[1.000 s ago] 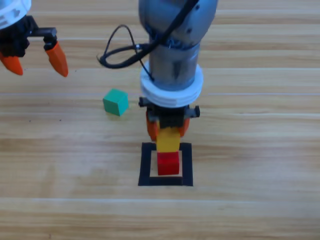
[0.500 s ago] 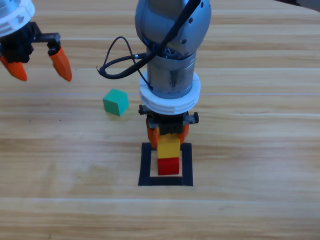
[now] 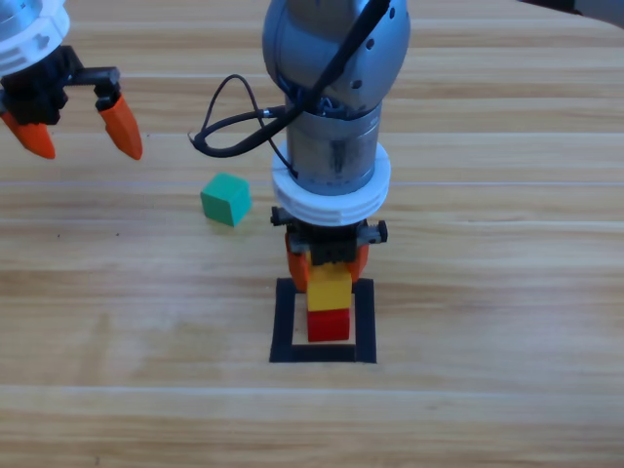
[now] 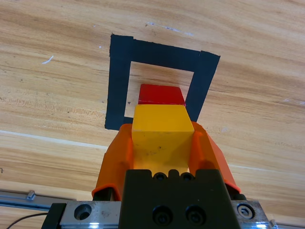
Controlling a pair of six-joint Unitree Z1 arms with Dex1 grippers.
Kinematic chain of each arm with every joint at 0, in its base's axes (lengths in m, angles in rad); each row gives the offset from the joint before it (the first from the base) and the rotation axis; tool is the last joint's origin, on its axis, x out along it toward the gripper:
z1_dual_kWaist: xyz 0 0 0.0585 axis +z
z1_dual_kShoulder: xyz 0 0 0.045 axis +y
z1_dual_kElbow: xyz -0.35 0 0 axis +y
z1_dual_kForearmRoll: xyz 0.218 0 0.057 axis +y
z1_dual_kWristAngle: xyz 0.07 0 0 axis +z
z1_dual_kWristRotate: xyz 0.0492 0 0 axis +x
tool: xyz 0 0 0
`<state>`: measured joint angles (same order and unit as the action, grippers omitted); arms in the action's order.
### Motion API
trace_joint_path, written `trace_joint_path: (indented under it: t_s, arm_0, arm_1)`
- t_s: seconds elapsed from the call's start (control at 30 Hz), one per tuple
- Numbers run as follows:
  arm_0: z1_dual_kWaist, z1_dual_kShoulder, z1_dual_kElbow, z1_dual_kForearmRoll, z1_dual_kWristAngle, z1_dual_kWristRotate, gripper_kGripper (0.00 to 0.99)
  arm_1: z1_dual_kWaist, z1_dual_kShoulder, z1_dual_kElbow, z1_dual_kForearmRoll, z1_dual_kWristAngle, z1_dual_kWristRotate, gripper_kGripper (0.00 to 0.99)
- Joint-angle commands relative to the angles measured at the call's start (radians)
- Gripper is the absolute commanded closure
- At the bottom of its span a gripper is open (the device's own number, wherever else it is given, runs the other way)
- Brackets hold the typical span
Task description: Stack the blocks in the rectangular block: red at the bottom, yellow in the middle, green on top
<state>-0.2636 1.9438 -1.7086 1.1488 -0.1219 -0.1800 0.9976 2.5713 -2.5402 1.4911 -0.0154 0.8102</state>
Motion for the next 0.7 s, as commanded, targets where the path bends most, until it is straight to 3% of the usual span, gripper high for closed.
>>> trace_joint_path:
  t_s: [0.03,0.4,0.5,0.57,0.6,0.7]
  arm_0:
    - [0.02,-0.009,0.032,-0.018,-0.013,-0.007,0.0]
    - [0.017,0.004,0.017,-0.023,-0.012,-0.007,0.0]
    - [0.014,0.029,-0.011,-0.023,-0.009,-0.009,0.0]
    - [0.009,0.049,-0.036,-0.02,-0.007,-0.01,0.0]
    - [0.006,0.064,-0.062,-0.011,-0.007,-0.01,0.0]
    - [0.001,0.095,-0.128,0.026,-0.005,-0.016,0.0]
  arm_1:
    - [0.023,0.082,0.003,0.009,0.006,-0.009,0.798]
    - [0.021,0.093,0.0,0.009,0.008,-0.017,0.774]
    - [0.019,0.095,-0.003,0.009,0.012,-0.026,0.464]
    - [0.019,0.095,-0.006,0.008,0.012,-0.029,0.1]
    - [0.019,0.093,-0.009,0.009,0.012,-0.031,0.001]
    - [0.018,0.053,-0.028,0.009,0.0,-0.054,0.0]
